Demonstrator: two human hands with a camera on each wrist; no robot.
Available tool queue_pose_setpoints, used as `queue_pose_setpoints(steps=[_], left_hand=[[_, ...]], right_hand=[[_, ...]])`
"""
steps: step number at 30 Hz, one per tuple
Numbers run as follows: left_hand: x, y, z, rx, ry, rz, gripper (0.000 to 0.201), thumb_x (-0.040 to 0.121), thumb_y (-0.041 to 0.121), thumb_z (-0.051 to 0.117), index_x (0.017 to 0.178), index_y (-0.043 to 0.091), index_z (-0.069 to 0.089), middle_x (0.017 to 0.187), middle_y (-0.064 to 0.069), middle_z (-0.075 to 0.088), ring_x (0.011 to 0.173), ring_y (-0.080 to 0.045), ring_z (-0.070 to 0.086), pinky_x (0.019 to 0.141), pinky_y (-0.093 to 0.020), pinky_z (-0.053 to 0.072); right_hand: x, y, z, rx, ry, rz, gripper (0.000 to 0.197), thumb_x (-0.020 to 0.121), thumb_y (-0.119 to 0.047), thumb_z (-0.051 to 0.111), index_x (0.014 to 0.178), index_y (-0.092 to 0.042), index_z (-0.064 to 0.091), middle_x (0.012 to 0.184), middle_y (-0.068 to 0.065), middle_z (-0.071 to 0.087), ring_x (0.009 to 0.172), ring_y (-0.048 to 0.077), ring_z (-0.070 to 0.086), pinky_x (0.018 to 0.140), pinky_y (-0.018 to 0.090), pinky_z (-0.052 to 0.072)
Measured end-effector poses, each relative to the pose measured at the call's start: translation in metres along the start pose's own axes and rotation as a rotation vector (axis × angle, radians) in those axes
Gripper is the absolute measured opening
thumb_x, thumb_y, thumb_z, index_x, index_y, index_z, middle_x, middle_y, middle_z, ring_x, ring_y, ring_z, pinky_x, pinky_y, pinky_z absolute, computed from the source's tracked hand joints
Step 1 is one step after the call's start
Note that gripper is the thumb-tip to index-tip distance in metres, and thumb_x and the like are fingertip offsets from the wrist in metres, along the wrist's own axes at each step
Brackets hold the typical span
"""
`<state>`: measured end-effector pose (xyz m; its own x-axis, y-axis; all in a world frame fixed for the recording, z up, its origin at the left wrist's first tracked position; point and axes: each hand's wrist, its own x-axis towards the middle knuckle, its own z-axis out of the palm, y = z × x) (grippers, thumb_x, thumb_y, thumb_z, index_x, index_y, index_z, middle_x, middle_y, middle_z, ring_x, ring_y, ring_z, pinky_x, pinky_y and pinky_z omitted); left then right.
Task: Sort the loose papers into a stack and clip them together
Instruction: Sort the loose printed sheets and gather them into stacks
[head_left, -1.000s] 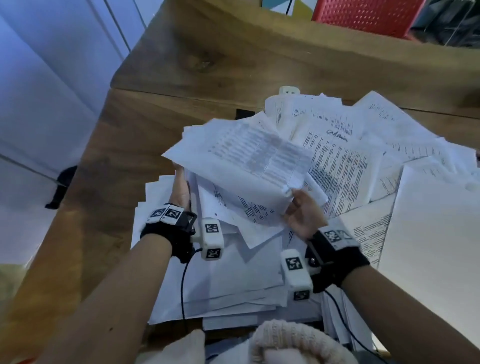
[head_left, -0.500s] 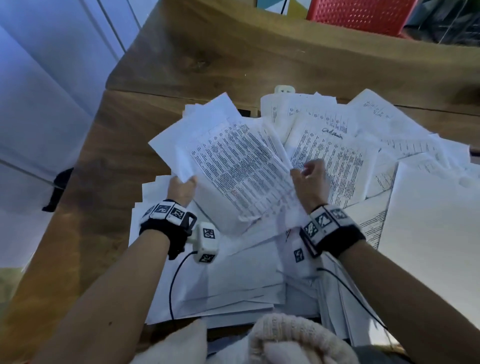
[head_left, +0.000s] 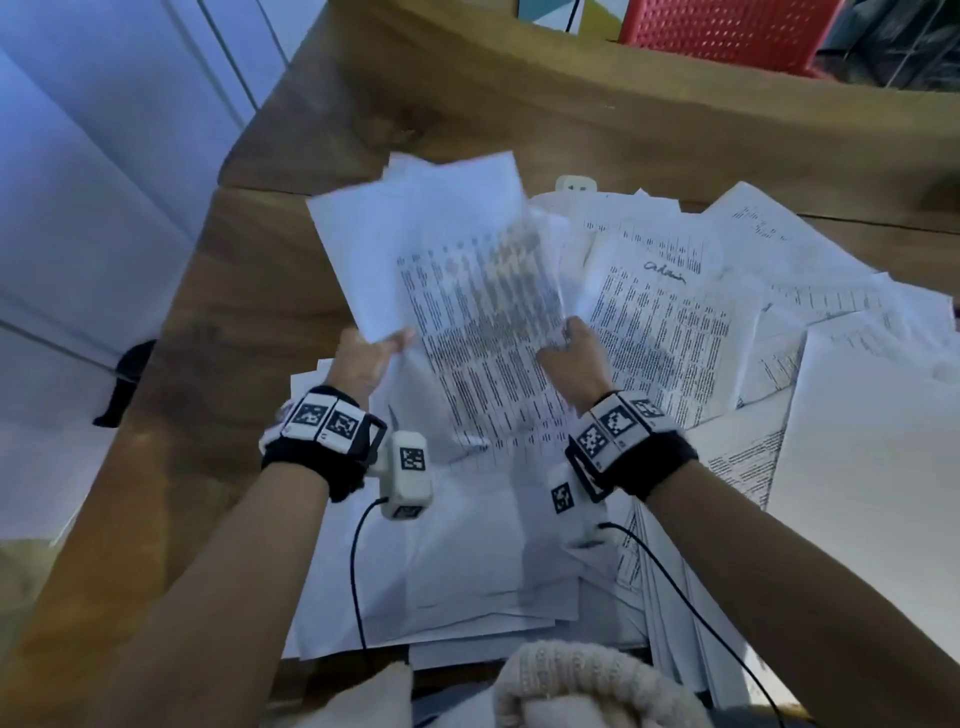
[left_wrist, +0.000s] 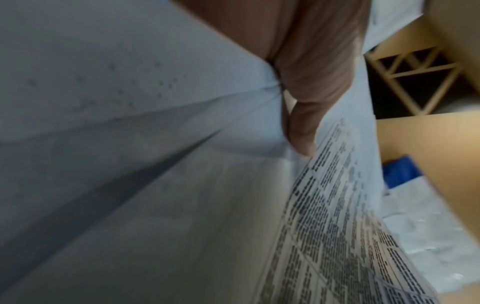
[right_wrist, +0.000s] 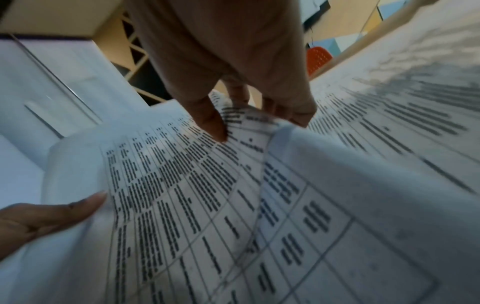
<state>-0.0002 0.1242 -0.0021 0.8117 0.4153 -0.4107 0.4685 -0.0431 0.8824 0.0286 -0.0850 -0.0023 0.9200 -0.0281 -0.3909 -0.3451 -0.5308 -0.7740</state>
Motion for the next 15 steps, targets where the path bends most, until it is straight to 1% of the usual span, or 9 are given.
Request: queue_pose_setpoints(steps=[1, 3, 4, 6, 9, 11, 12, 13, 15], left_hand=[[0.001, 0.014, -0.001, -0.01, 0.001, 0.049, 0.046, 0.087, 0.015, 0.064, 0.126, -0.005, 0.051, 0.113, -0.012, 0.06, 0.108, -0.027, 0.056, 0.082, -0.027, 0.038], [-0.003, 0.048, -0.001, -0.057, -0.023, 0.149, 0.038, 0.089, 0.012, 0.061, 0.123, -0.002, 0.052, 0.096, -0.001, 0.058, 0.096, -0.021, 0.057, 0.077, -0.024, 0.043], [-0.006, 0.065, 0.0, -0.091, -0.03, 0.198, 0.028, 0.089, 0.01, 0.059, 0.116, 0.003, 0.055, 0.089, 0.004, 0.056, 0.088, -0.014, 0.056, 0.072, -0.02, 0.046], [-0.014, 0.092, 0.002, -0.167, -0.064, 0.279, 0.01, 0.089, 0.008, 0.058, 0.091, 0.017, 0.055, 0.083, 0.011, 0.053, 0.077, -0.003, 0.054, 0.07, -0.014, 0.046], [-0.028, 0.116, 0.005, -0.269, -0.131, 0.398, 0.023, 0.084, 0.007, 0.065, 0.076, 0.026, 0.056, 0.074, 0.013, 0.06, 0.067, 0.003, 0.059, 0.065, -0.015, 0.049], [-0.034, 0.12, 0.006, -0.33, -0.197, 0.448, 0.013, 0.073, 0.014, 0.073, 0.066, 0.023, 0.066, 0.061, 0.014, 0.065, 0.062, 0.001, 0.062, 0.062, -0.018, 0.05], [-0.038, 0.119, 0.007, -0.334, -0.211, 0.45, 0.012, 0.066, 0.023, 0.079, 0.069, 0.023, 0.067, 0.06, 0.014, 0.066, 0.063, 0.0, 0.063, 0.062, -0.018, 0.051], [-0.037, 0.114, 0.009, -0.333, -0.221, 0.436, 0.03, 0.058, 0.035, 0.085, 0.078, 0.022, 0.066, 0.064, 0.015, 0.067, 0.067, -0.001, 0.064, 0.065, -0.019, 0.052], [-0.04, 0.103, 0.016, -0.296, -0.215, 0.396, 0.071, 0.042, 0.054, 0.086, 0.097, 0.014, 0.062, 0.079, 0.014, 0.069, 0.079, -0.005, 0.066, 0.074, -0.02, 0.053]], right_hand=[[-0.001, -0.011, -0.009, 0.019, 0.031, -0.045, 0.011, 0.082, -0.001, 0.051, 0.084, -0.009, 0.044, 0.081, 0.003, 0.049, 0.058, 0.01, 0.042, 0.045, 0.019, 0.037], [-0.004, -0.037, -0.029, 0.178, 0.085, -0.136, 0.017, 0.083, -0.001, 0.055, 0.095, -0.008, 0.047, 0.088, 0.002, 0.053, 0.062, 0.008, 0.047, 0.05, 0.02, 0.047], [-0.006, -0.05, -0.039, 0.305, 0.129, -0.192, 0.027, 0.083, 0.0, 0.057, 0.104, -0.01, 0.043, 0.087, -0.002, 0.053, 0.062, 0.006, 0.048, 0.055, 0.019, 0.05], [-0.013, -0.072, -0.061, 0.549, 0.229, -0.361, 0.041, 0.082, 0.006, 0.058, 0.106, -0.016, 0.034, 0.088, -0.004, 0.054, 0.065, 0.004, 0.053, 0.061, 0.017, 0.049], [-0.024, -0.082, -0.084, 0.661, 0.321, -0.596, 0.057, 0.073, 0.007, 0.06, 0.116, -0.01, 0.027, 0.109, 0.001, 0.049, 0.093, 0.002, 0.056, 0.079, 0.024, 0.051], [-0.029, -0.079, -0.093, 0.67, 0.323, -0.609, 0.074, 0.069, 0.002, 0.059, 0.13, -0.005, 0.018, 0.124, 0.004, 0.042, 0.103, 0.006, 0.049, 0.086, 0.022, 0.048], [-0.032, -0.076, -0.095, 0.687, 0.304, -0.568, 0.079, 0.071, 0.002, 0.056, 0.137, -0.005, 0.013, 0.129, 0.004, 0.04, 0.101, 0.0, 0.048, 0.084, 0.018, 0.047], [-0.035, -0.073, -0.095, 0.719, 0.258, -0.528, 0.077, 0.072, 0.004, 0.051, 0.139, -0.004, 0.012, 0.128, 0.004, 0.043, 0.094, -0.005, 0.051, 0.079, 0.015, 0.047], [-0.038, -0.062, -0.091, 0.745, 0.176, -0.471, 0.063, 0.067, 0.003, 0.043, 0.128, -0.002, 0.028, 0.105, 0.003, 0.055, 0.078, -0.006, 0.06, 0.067, 0.014, 0.05]])
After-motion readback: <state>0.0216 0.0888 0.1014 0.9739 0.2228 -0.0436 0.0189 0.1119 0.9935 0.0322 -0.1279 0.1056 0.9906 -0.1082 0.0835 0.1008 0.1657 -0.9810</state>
